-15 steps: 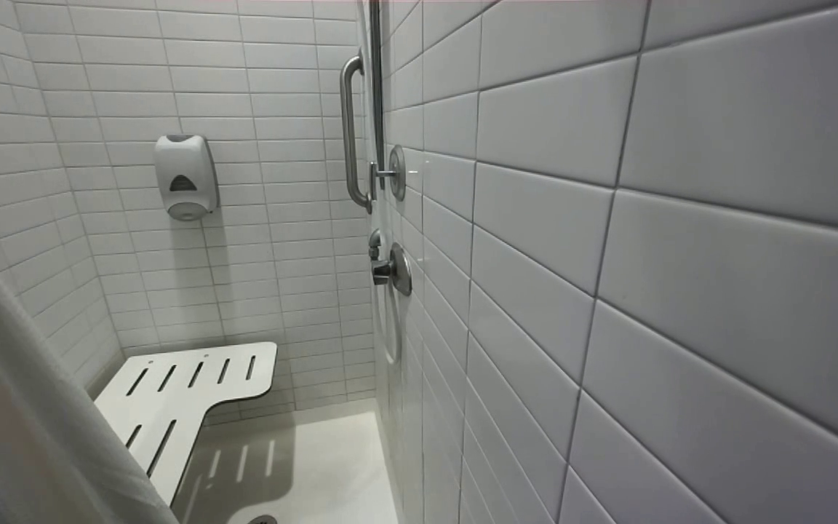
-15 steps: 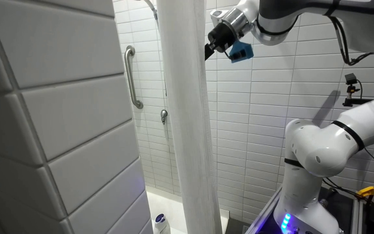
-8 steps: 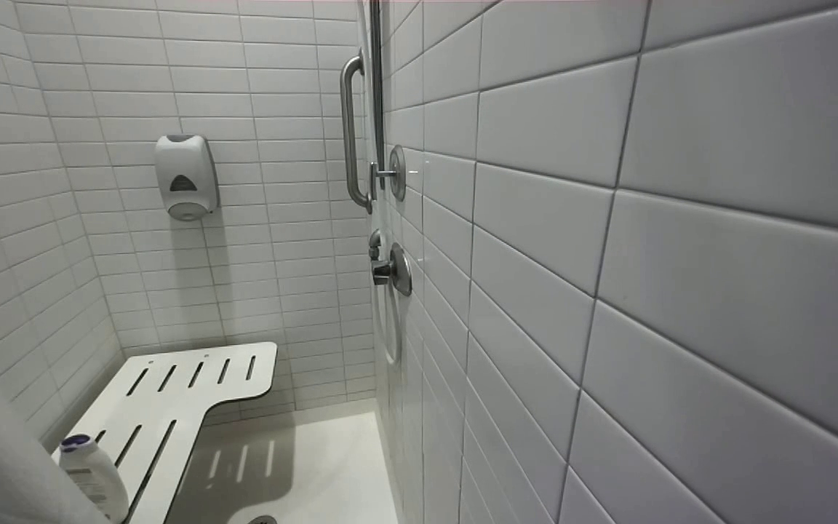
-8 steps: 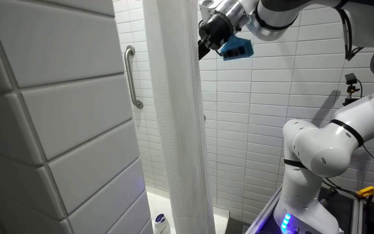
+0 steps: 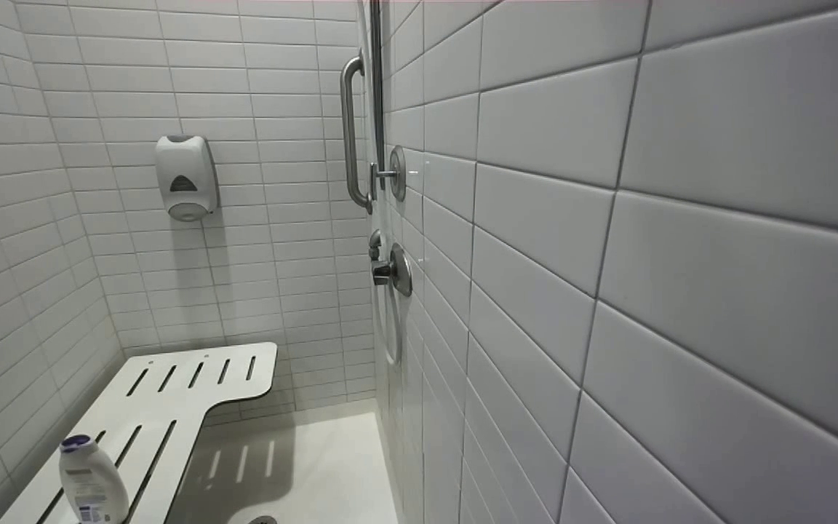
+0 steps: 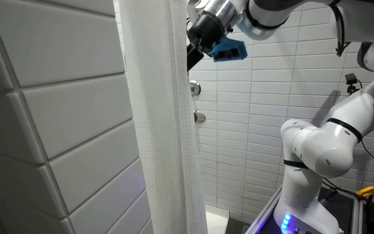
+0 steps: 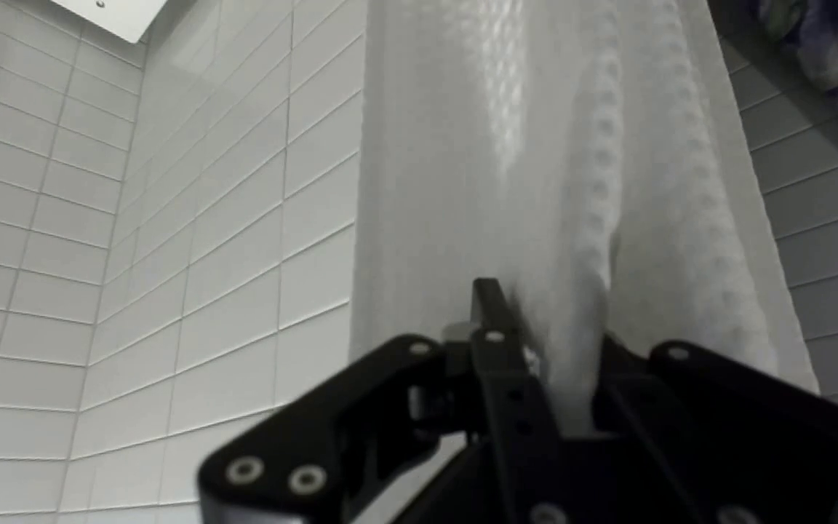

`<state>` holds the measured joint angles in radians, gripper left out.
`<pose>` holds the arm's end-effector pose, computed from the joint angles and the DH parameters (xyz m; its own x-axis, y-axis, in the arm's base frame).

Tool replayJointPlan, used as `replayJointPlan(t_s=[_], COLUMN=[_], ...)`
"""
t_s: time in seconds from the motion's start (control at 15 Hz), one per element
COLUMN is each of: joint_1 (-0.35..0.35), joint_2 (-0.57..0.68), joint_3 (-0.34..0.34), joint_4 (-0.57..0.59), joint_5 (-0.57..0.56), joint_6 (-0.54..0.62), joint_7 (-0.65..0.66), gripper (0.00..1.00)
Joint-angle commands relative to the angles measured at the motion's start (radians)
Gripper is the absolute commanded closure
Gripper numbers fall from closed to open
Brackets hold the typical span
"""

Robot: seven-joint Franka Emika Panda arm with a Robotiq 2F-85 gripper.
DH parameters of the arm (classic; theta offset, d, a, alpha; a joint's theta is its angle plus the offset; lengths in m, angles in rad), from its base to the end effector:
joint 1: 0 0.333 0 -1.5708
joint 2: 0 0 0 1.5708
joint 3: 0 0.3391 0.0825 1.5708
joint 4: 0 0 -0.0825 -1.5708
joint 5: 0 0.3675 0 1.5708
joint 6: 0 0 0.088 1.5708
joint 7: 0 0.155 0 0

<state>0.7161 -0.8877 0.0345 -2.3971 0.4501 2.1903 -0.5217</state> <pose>0.2063 0.2434 0.6573 0.3237 0.6304 0.7055 0.9162 -0.3951 -0.0674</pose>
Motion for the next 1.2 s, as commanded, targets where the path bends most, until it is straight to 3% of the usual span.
replayJointPlan(t_s=[0.0,0.53,0.87,1.13], joint_1=[-0.052,-0.160,-0.299,-0.436], joint_2=[-0.006,-0.110,-0.208,-0.279], joint_3=[-0.049,-0.132,-0.157,-0.175], joint_4=[-0.004,0.032,0.065,0.071], joint_5=[-0.065,-0.046,-0.060,-0.147], joint_6=[-0.075,-0.307,-0.459,-0.450], joint_7=[-0.010,0.000,0.049,0.042], gripper=[0.57,0.02,0.00,0.00])
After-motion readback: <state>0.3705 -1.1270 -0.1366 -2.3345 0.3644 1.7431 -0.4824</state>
